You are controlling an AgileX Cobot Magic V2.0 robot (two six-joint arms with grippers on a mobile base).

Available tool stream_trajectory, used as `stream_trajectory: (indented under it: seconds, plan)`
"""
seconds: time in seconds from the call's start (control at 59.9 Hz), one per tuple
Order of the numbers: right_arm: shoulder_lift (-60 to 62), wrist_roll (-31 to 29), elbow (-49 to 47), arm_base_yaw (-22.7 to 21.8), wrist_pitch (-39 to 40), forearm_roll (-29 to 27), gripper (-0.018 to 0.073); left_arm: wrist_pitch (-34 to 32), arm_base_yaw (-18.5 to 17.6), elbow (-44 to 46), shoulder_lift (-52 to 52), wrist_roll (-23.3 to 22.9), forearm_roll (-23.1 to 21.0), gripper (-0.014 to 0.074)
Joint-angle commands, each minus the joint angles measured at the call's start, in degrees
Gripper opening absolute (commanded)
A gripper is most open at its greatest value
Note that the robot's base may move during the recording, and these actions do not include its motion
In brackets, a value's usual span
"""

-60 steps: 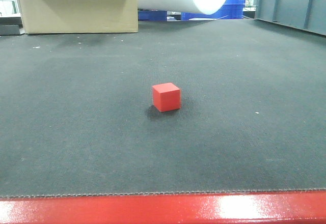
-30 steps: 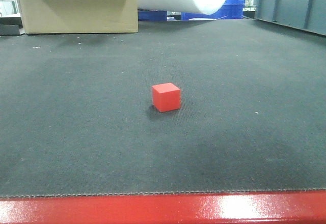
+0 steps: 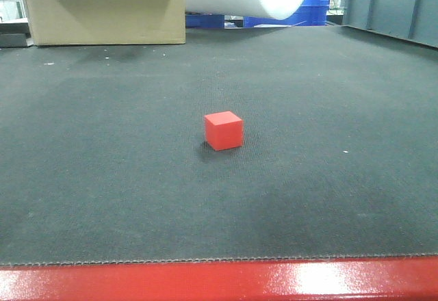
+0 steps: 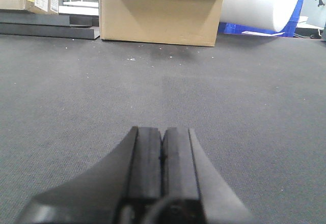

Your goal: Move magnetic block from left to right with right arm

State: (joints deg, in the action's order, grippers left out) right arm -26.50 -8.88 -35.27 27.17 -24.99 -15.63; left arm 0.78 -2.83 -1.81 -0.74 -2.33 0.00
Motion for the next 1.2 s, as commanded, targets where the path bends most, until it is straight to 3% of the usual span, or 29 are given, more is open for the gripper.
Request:
stream_trajectory:
  seconds: [0.0, 0.184, 0.451, 0.635, 0.902, 1.186]
  plan:
    - [-0.3, -0.3, -1.3, -0.3, 5.3, -0.2, 0.0069, -5.1, -0.2, -0.5, -0.8, -0.4, 0.0, -0.0116]
    - [0.5, -0.3, 1.5, -3.3, 7.7, 4.3, 0.0069, -5.1, -0.2, -0.5, -0.8, -0.4, 0.0, -0.0116]
    - [12.4, -0.3, 15.2, -17.9, 17.3, 5.4, 0.0069, -5.1, -0.2, -0.5, -0.8, -0.4, 0.0, -0.0116]
    - [21.3, 0.6, 25.2, -24.6, 21.8, 6.9, 0.0069, -5.1, -0.2, -0.5, -0.8, -0.4, 0.0, -0.0116]
    - [28.1, 3.3, 36.8, -26.9, 31.2, 7.7, 0.0069, -5.1, -0.2, -0.5, -0.8, -0.4, 0.0, -0.0115]
    - [28.1, 3.3, 36.7, -26.9, 30.2, 7.7, 0.0069, -5.1, -0.2, -0.5, -0.7, -0.4, 0.0, -0.0116]
